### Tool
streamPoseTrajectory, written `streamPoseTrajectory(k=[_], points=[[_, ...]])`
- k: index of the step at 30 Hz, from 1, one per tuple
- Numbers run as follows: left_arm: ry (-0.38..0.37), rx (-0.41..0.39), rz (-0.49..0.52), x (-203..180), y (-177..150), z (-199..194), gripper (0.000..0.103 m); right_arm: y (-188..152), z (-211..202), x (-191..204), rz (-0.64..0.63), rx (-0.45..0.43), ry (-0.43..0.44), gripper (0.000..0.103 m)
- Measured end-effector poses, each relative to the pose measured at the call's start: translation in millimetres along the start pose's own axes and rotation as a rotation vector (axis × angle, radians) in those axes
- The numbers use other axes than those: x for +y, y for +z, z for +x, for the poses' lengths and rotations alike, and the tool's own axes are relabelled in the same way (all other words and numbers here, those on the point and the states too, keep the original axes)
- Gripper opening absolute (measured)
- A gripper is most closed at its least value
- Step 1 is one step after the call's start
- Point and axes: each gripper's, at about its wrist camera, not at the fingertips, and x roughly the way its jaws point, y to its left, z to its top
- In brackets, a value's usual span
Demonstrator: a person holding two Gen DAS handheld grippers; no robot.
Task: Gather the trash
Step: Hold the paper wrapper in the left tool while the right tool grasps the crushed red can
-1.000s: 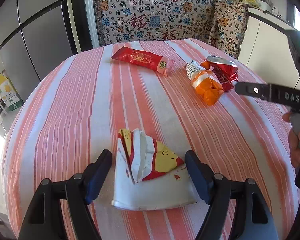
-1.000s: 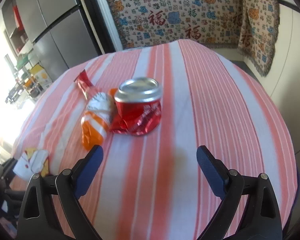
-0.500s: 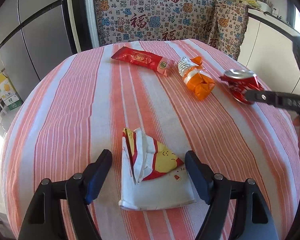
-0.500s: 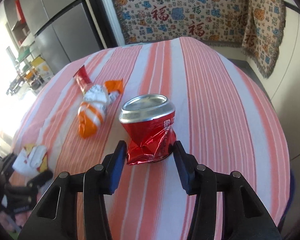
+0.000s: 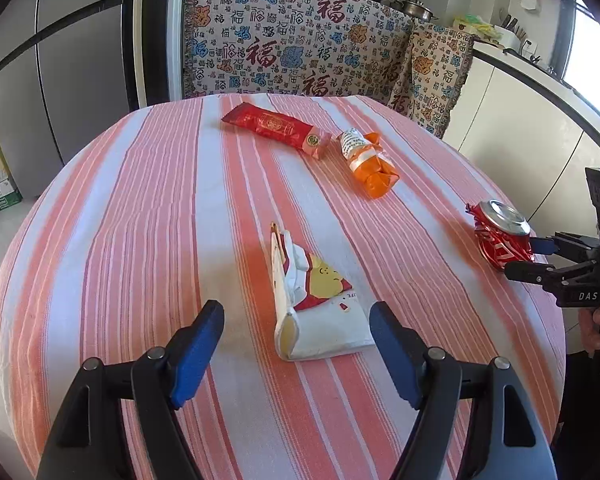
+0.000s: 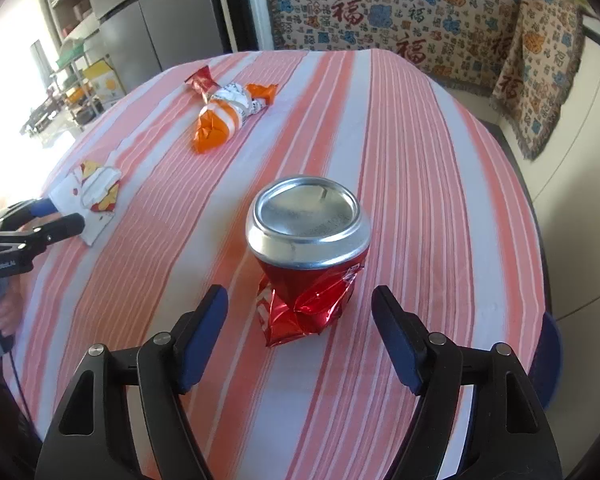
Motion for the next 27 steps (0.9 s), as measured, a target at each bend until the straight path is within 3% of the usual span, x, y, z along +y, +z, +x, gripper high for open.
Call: streamPoseTrajectory(k=[4,7,9,11,12,13,21,27], points=[[0.034,0.002,-0.009,2,9,4,0.074,9,1,1,-0.004,0.004,-0.008,0.081],[0.035,0.019,-0.028,5,15,12,0.05,16,3,0,-0.009,0.012,-0.017,0.081],[0.031,0.035,-0.032,6,16,18,0.028,20,6,0,-0.01,0.009,-0.021,0.081],[0.042,0.046,-0.027,4,15,23,0.016,24,8,-1,-0.006,0.003,-0.02,0.08],[0.046,0.038,-0.029,3,15,22,0.015,25,9,-2,-0.004,0.003,-0.019,0.076],[0.046,0.033,-0.031,2,15,20,0.015,26,9,-3,-0.001,0.007,-0.019,0.063],[-0.011,-0.003,-0.037,-19,15,-7,0.014,21,-18,-9,0.024,-0.042,0.022,0.062],[-0.071,-0.025,0.009,-63,26,-18,0.014,11,-45,-21,0.047,-0.073,0.058,0.062]])
